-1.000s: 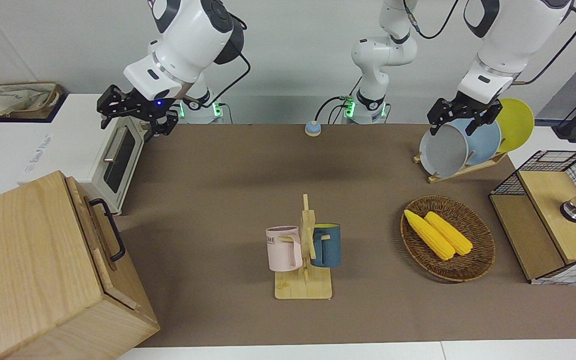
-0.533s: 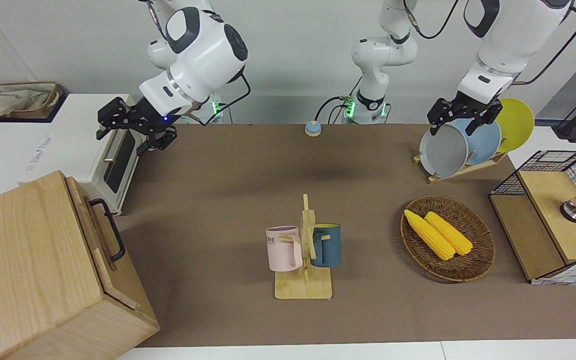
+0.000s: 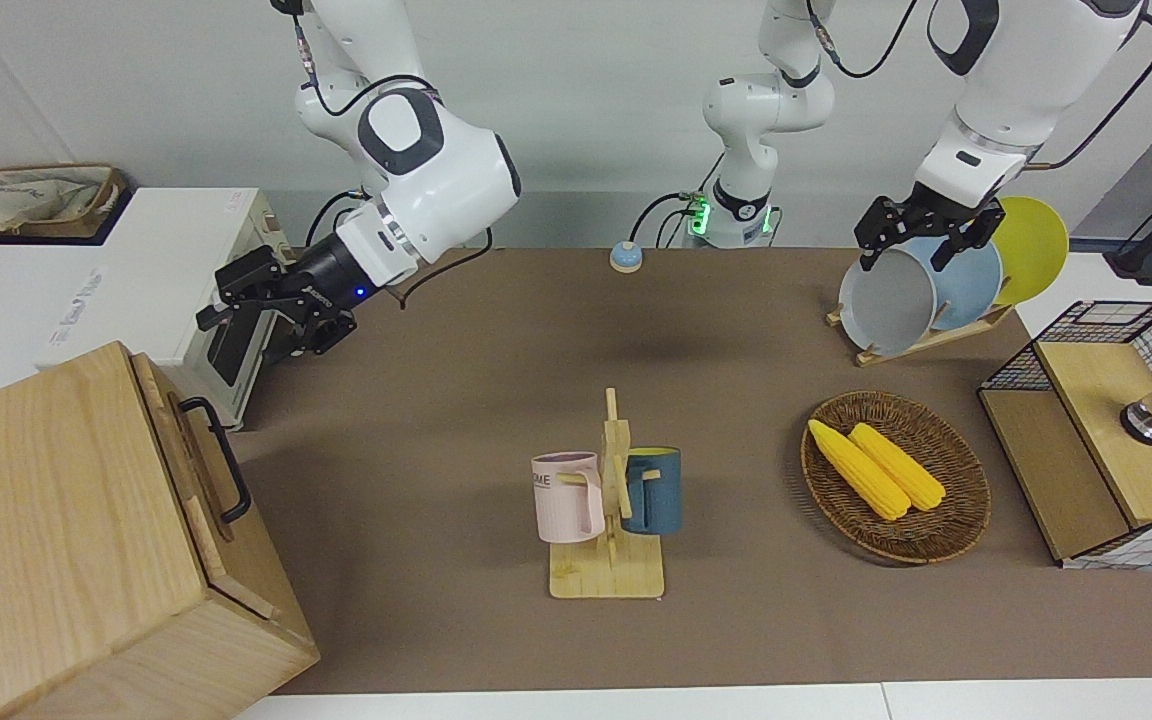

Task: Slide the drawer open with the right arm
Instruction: 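Reach the right gripper up to the black drawer handle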

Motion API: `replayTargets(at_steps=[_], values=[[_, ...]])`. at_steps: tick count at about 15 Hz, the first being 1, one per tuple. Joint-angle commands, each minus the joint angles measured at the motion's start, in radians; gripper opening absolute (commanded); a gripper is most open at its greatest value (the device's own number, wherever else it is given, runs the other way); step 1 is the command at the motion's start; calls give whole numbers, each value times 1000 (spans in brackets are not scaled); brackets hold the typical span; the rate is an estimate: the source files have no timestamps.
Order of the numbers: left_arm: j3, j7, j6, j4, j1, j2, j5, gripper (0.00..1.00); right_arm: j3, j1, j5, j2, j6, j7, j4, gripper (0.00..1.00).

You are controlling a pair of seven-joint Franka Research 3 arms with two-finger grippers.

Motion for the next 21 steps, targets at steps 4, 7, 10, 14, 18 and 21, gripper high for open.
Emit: replayTargets(at_steps=[4, 7, 10, 14, 18, 21], values=[[-7, 10, -20, 26, 5, 11, 17, 993, -1, -2, -214, 97, 60, 132, -7, 981], [-7, 10, -20, 26, 5, 11, 17, 993, -1, -2, -268, 145, 59, 225, -6, 981], [-7, 10, -20, 26, 5, 11, 17, 993, -1, -2, -298, 183, 57, 291, -6, 981], [-7, 8, -20, 26, 5, 11, 17, 993, -1, 3, -332, 217, 44, 362, -7, 981], [-7, 10, -20, 26, 5, 11, 17, 993, -2, 11, -349, 228, 45, 374, -6, 981], [-7, 10, -20, 24, 5, 11, 17, 993, -10, 3, -373, 232, 45, 377, -6, 981]])
